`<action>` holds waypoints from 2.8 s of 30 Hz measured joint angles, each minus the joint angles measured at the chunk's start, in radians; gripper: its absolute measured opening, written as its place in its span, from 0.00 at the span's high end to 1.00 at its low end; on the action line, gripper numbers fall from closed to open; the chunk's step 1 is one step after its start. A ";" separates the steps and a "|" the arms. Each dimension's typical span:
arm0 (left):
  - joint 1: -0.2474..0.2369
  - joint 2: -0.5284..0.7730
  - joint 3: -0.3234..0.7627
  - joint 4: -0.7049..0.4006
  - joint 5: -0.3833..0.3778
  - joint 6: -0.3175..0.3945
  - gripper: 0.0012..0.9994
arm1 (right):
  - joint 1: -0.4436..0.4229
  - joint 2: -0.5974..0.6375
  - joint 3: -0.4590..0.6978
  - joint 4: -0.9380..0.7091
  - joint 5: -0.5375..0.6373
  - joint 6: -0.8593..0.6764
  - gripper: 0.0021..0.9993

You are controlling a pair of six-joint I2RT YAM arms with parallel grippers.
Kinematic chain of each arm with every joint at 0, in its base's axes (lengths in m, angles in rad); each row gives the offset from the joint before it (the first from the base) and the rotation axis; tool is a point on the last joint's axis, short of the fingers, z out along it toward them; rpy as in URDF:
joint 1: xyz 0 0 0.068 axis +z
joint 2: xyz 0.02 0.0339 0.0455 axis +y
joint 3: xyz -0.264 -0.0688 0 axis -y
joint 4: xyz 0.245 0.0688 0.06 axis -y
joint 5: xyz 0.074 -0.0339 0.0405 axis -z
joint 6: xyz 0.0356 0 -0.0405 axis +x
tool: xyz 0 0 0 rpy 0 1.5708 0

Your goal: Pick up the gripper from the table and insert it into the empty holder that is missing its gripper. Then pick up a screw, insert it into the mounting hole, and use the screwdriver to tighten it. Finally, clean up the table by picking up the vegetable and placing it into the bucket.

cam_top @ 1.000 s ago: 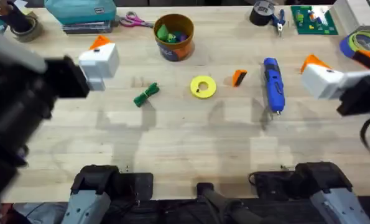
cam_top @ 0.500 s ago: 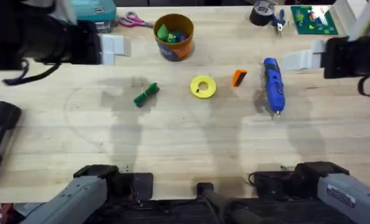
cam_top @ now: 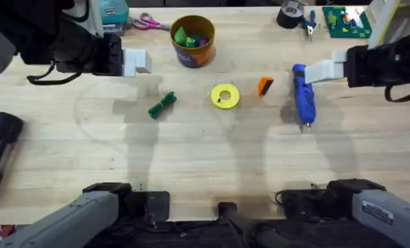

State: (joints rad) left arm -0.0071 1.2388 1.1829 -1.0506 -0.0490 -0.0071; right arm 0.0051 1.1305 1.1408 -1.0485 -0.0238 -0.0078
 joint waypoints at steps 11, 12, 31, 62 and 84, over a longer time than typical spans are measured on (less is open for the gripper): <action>0.000 0.000 0.000 -0.017 0.010 0.170 0.01 | 0.000 0.000 0.001 0.004 0.000 0.000 0.00; 0.000 0.000 0.000 -0.025 0.022 0.214 0.01 | 0.000 0.000 0.001 0.007 0.000 0.000 0.00; -0.083 0.275 0.002 -0.071 0.216 0.613 0.01 | 0.000 0.000 0.001 0.024 0.000 0.000 0.00; -0.114 0.558 -0.004 0.086 0.126 0.611 0.03 | 0.000 0.000 0.001 0.025 0.000 0.000 0.00; -0.114 0.558 -0.005 0.083 0.155 0.597 1.00 | 0.000 0.000 0.001 0.024 0.000 0.000 0.00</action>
State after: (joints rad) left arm -0.1215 1.7969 1.1782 -0.9680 0.1056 0.5896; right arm 0.0051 1.1309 1.1416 -1.0241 -0.0238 -0.0078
